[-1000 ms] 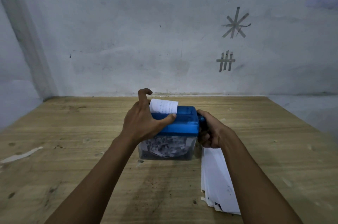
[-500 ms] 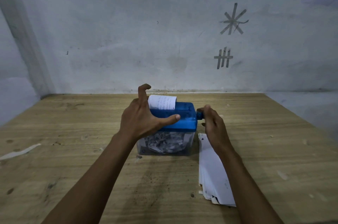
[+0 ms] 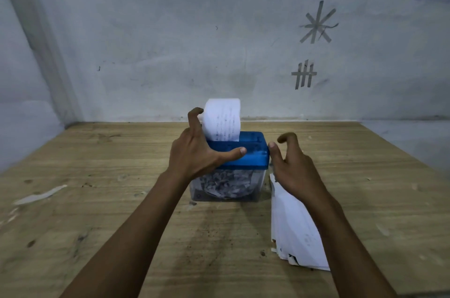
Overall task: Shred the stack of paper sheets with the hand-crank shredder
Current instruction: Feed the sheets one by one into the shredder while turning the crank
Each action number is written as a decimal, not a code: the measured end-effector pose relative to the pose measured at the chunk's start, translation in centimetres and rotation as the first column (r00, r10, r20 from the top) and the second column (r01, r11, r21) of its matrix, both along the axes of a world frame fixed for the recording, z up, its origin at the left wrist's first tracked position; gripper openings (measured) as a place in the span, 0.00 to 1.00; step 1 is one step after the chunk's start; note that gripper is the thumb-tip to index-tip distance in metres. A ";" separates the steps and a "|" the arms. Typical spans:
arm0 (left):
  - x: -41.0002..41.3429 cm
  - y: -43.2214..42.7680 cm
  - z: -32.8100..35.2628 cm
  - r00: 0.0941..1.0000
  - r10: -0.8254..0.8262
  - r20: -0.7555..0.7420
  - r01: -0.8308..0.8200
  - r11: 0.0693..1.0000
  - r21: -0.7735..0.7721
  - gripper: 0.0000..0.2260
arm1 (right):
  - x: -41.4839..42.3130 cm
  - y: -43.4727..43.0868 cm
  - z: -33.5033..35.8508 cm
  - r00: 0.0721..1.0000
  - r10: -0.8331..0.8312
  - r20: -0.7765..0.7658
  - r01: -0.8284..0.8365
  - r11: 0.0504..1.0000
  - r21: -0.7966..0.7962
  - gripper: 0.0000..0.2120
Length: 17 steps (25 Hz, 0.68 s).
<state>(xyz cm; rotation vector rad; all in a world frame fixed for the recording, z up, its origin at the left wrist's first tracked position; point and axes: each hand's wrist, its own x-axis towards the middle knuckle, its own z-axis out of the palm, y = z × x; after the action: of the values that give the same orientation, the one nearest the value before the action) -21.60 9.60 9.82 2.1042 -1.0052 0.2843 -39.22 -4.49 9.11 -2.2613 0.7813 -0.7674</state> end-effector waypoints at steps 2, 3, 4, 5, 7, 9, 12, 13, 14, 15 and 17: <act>0.2 0.1 0.0 1.000 0.019 -0.017 -0.018 1.000 0.026 0.53 | -0.3 1.0 -0.7 0.999 0.034 0.024 -0.027 0.973 -0.230 0.20; 0.2 0.1 0.1 1.000 0.028 -0.010 -0.028 0.998 0.053 0.50 | -0.3 1.3 -1.1 1.000 0.012 0.023 -0.005 0.953 -0.302 0.22; 0.1 0.1 0.1 0.999 0.031 -0.008 -0.031 0.997 0.075 0.47 | -0.2 1.4 -1.4 0.999 -0.036 0.029 0.044 0.932 -0.359 0.24; 0.0 0.0 0.2 1.000 0.027 -0.016 -0.025 0.996 0.082 0.46 | 0.0 1.6 -1.7 0.995 -0.095 0.038 0.102 0.912 -0.396 0.26; 0.1 -0.1 0.1 0.999 -0.001 -0.045 0.004 0.998 0.066 0.48 | 0.4 1.8 -0.8 0.981 -0.193 0.020 0.183 0.891 -0.415 0.25; 0.2 -0.1 0.3 0.993 -0.057 -0.102 0.061 0.997 0.037 0.51 | 1.3 0.7 1.7 0.972 -0.215 -0.094 0.169 0.919 -0.357 0.23; 0.3 0.1 0.6 0.967 -0.143 -0.211 0.143 0.990 -0.015 0.50 | 2.6 -1.4 7.4 0.908 0.003 -0.419 -0.049 0.994 -0.099 0.25; 0.3 0.2 0.5 0.966 -0.145 -0.216 0.143 0.989 -0.027 0.49 | 2.7 -1.8 8.6 0.869 0.088 -0.487 -0.125 0.991 -0.046 0.27; 0.2 0.3 0.4 0.969 -0.142 -0.204 0.138 0.990 -0.034 0.50 | 2.6 -2.1 9.0 0.847 0.138 -0.513 -0.195 0.979 -0.060 0.28; 0.2 0.3 0.3 0.973 -0.136 -0.188 0.132 0.991 -0.035 0.50 | 2.1 -2.3 8.6 0.863 0.147 -0.484 -0.244 0.959 -0.143 0.29; 0.3 0.3 0.2 0.978 -0.127 -0.168 0.123 0.992 -0.034 0.49 | 0.6 -2.4 6.0 0.961 0.133 -0.243 -0.227 0.880 -0.418 0.28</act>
<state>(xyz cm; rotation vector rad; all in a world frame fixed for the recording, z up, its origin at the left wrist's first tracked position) -21.33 9.92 9.97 1.9968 -1.0224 0.0522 -38.64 -6.89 15.15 -2.8161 0.5071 -0.6768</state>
